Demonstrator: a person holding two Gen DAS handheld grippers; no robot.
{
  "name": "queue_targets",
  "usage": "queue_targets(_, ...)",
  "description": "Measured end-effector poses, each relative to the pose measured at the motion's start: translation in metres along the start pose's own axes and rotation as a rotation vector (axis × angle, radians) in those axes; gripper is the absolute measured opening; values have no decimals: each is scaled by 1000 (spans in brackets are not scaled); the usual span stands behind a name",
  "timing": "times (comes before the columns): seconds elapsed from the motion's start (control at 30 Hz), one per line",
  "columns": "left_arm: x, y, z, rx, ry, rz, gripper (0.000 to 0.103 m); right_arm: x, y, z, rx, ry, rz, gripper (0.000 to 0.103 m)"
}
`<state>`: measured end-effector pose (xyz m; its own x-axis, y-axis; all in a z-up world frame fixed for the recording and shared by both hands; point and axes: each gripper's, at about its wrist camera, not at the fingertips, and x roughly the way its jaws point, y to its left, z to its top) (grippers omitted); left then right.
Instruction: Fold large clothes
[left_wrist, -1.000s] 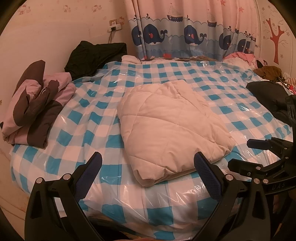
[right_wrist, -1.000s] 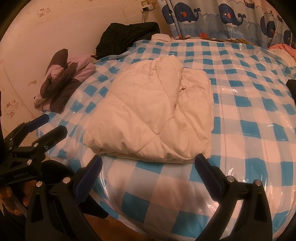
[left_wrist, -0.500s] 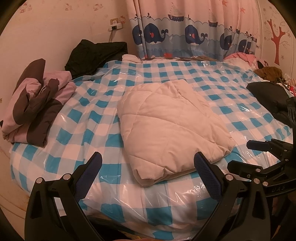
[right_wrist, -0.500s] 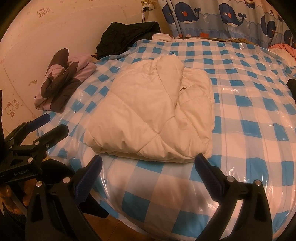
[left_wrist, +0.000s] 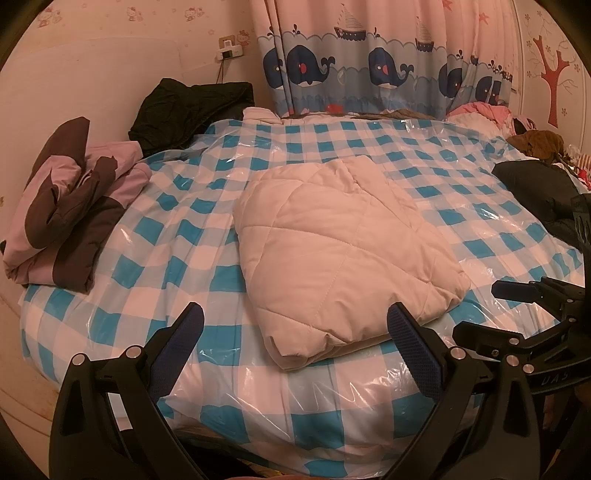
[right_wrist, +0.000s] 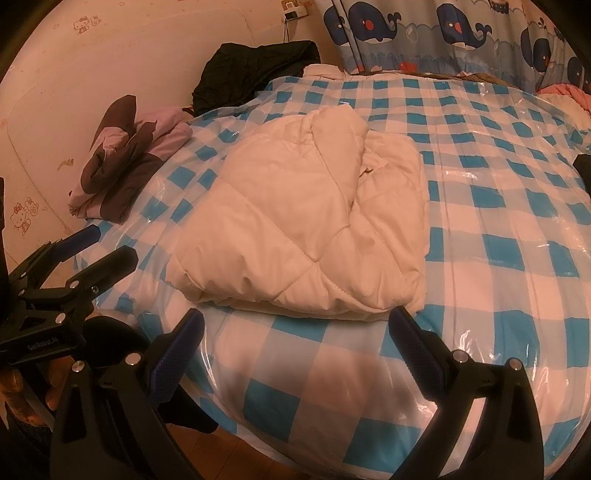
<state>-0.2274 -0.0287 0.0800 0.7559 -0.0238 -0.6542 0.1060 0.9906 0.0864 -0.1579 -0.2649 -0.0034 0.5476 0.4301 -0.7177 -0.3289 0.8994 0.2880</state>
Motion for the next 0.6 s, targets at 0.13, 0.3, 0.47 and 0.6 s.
queue_targets(0.13,0,0,0,0,0,0,96,0,-1,1,0,0,0,96)
queue_targets(0.3,0,-1,0,4,-2,7,96,1,0,-1,2,1,1,96)
queue_targets(0.47,2,1,-1,5,-2,5,96,1,1,-2,1,1,1,96)
queue_targets(0.6,3,2,-2,5,0,4,96,1,-1,0,1,3,3,96)
